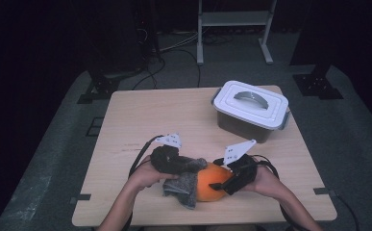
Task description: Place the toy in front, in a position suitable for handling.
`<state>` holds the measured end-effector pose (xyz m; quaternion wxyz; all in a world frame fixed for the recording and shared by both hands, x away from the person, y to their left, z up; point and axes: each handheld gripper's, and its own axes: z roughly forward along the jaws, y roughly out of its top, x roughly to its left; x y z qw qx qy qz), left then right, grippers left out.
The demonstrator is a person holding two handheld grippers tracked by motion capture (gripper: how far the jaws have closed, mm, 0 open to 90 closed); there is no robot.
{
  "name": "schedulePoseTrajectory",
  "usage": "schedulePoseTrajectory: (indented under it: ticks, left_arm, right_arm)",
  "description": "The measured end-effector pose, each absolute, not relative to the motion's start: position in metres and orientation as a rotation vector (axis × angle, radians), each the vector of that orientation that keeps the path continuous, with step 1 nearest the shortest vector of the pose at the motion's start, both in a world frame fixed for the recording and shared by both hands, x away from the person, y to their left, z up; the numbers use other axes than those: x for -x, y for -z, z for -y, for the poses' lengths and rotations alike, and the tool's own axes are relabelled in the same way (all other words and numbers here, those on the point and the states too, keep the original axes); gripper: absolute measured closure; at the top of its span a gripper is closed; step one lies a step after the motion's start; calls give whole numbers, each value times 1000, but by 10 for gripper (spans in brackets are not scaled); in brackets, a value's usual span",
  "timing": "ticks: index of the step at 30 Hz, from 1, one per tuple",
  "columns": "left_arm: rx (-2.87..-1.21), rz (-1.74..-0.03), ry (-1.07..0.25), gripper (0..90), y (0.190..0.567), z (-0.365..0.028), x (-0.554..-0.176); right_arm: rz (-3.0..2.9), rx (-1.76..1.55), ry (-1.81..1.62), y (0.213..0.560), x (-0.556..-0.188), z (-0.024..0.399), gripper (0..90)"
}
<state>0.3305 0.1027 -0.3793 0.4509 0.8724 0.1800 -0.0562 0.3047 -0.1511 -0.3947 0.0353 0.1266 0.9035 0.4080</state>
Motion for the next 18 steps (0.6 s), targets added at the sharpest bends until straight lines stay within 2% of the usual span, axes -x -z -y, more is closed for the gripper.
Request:
schedulePoseTrajectory:
  ticks: [3, 5, 11, 18]
  left_arm:
    - [-2158, -442, 142, 777, 380, -102, -330]
    - [-2163, -448, 141, 777, 382, -103, -331]
    - [-2127, -466, 143, 777, 388, -114, -331]
    - [-2109, -514, 137, 776, 389, -132, -332]
  right_arm:
    - [-2796, -395, -1234, 396, -305, 142, 183]
    - [-2809, -391, -1219, 398, -306, 139, 214]
    - [-2792, -362, -1224, 404, -309, 146, 459]
    - [-2754, -411, -1371, 404, -316, 159, 513]
